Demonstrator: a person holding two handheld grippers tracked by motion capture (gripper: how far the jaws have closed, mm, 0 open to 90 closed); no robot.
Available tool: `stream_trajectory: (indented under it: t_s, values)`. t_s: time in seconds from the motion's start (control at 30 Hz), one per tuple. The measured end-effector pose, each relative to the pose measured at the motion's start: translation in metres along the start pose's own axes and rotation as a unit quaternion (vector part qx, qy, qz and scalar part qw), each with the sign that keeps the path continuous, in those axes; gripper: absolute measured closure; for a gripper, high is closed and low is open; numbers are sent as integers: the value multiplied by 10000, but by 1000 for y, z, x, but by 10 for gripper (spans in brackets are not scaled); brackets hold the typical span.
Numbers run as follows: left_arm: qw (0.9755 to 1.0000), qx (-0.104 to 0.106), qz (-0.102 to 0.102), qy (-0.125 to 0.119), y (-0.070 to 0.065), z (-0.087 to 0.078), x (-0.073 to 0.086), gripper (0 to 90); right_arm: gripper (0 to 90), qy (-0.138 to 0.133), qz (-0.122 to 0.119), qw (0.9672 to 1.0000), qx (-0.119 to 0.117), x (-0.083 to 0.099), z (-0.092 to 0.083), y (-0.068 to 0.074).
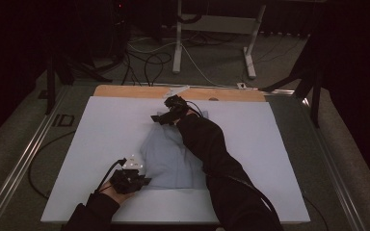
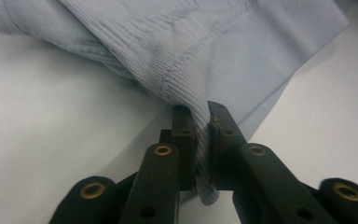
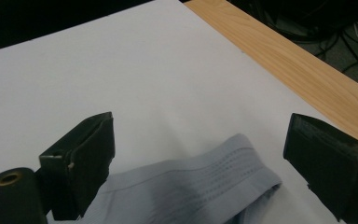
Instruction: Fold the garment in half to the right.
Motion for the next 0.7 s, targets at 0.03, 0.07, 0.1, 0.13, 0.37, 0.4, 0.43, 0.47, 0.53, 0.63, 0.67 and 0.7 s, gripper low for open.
stream_trajectory:
  t_s: [0.03,0.07,0.1,0.13,0.37,0.4,0.43,0.47,0.53,0.63,0.67,0.7]
  values:
    - [10000,-15,-23,-79,0,-1,-2,856,89,42,-14,10000,44,1,2,-2]
    - [9999,-18,-19,-109,0,-3,-4,856,89,42,-14,10000,44,1,2,-2]
    - [9998,-17,-52,-174,-1,-5,-6,858,90,36,-35,9999,90,1,3,-5]
    - [9997,-15,-83,-242,-1,-6,-8,860,90,36,-10,9999,166,1,5,-7]
    - [9993,104,-129,-337,-3,-8,-10,865,90,151,314,9989,314,0,19,-17]
    - [9993,107,-122,-330,-3,-8,-9,865,89,211,403,9984,324,-1,21,-17]
    - [9993,123,-115,-319,-3,-8,-9,865,90,257,386,9984,320,0,23,-18]
    - [9993,131,-117,-324,-3,-8,-9,865,90,327,404,9978,401,0,26,-19]
    - [9993,138,-119,-320,-3,-8,-9,865,132,480,457,9964,522,2,31,-20]
    - [9994,129,-101,-299,-2,-7,-8,865,173,699,636,9923,796,6,37,-24]
    - [9995,124,-90,-287,-2,-7,-8,865,197,776,619,9907,936,8,39,-25]
    - [9994,121,-114,-315,-2,-7,-8,865,234,836,674,9889,1024,10,40,-26]
Point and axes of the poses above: each handheld gripper's, and its own axes: z roughly forward along the jaws, x roughly out of its underside, y roughly to its left, the point moved 8 cm from there along z, roughly forward along the jaws, and after that the axes turned 5 degrees about -y, right-handed, at the moved point
